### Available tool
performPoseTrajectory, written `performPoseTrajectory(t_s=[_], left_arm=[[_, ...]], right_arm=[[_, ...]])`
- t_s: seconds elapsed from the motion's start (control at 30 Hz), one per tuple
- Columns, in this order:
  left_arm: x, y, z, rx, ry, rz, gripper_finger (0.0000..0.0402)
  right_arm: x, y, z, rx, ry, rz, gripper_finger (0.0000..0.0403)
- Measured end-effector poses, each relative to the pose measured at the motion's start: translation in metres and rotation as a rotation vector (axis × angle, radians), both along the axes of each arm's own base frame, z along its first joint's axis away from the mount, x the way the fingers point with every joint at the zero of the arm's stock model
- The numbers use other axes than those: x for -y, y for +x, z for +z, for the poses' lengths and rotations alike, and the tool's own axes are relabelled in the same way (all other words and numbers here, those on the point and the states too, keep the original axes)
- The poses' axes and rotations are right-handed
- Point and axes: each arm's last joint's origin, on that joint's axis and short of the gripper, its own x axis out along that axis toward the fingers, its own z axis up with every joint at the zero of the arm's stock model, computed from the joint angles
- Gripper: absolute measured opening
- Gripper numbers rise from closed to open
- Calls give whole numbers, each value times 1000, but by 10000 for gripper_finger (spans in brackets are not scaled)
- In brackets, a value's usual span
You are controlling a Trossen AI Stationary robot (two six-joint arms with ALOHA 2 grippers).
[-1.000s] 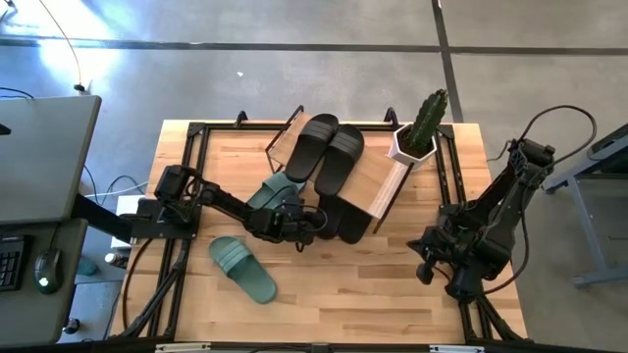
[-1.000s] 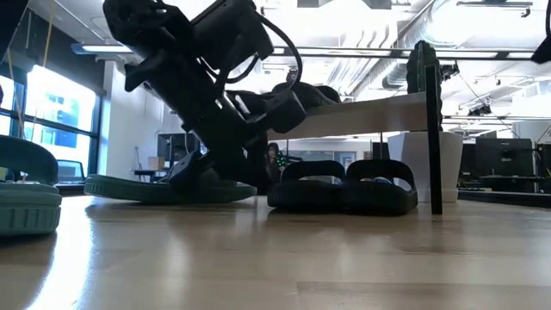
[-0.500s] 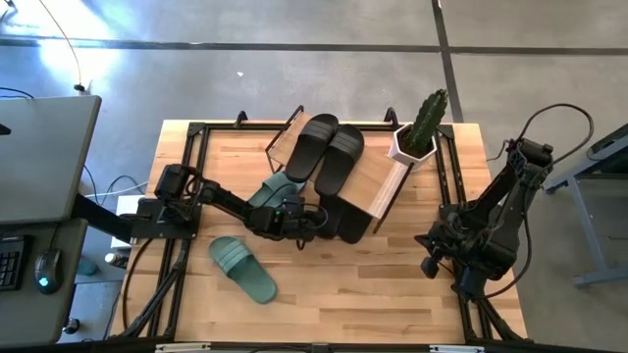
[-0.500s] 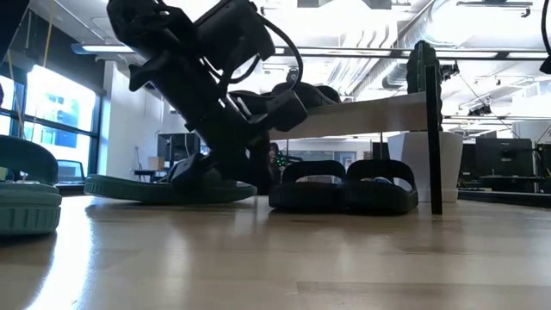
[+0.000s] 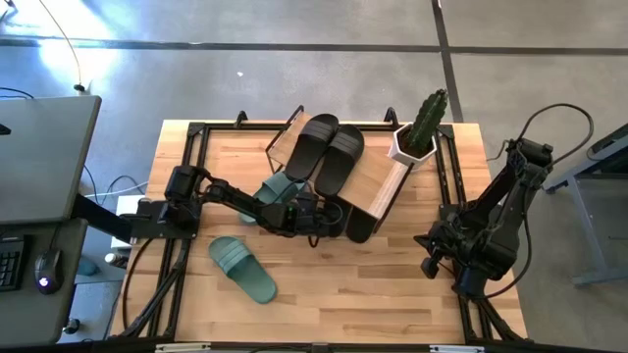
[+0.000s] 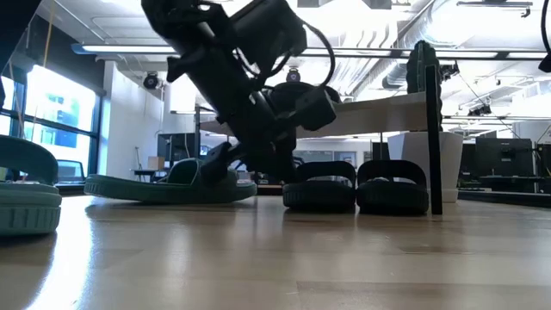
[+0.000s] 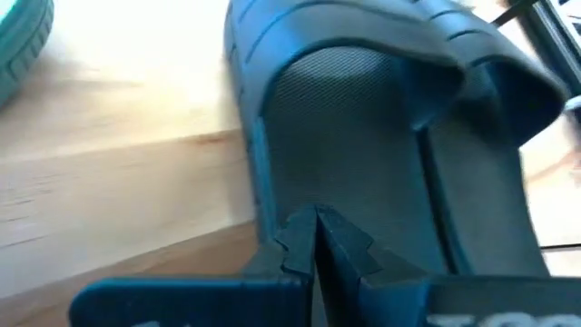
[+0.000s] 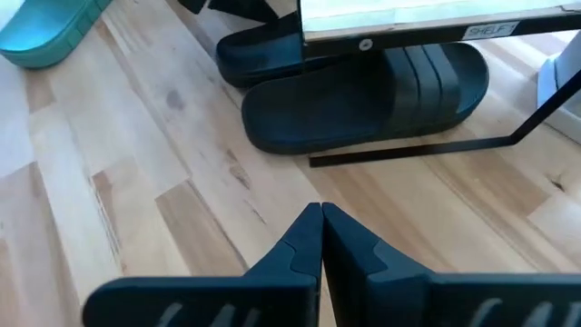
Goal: Pick and place slides into the shelf
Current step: Move the black slide under the shelf, then put the green slide under the shelf
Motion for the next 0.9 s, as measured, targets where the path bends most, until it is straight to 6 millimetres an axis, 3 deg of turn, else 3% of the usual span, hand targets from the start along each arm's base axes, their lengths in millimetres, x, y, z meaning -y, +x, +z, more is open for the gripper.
performPoseTrajectory(t_s=[0.27, 0.6, 0.9], left_arm=[[0, 0, 1, -8, 15, 10, 0], [26, -1, 8, 15, 34, -41, 0], [62, -14, 44, 34, 158, -116, 0]], right_arm=[[-1, 0, 0, 1, -9, 16, 0], [-1, 0, 0, -5, -23, 29, 0], [-1, 0, 0, -6, -33, 40, 0]])
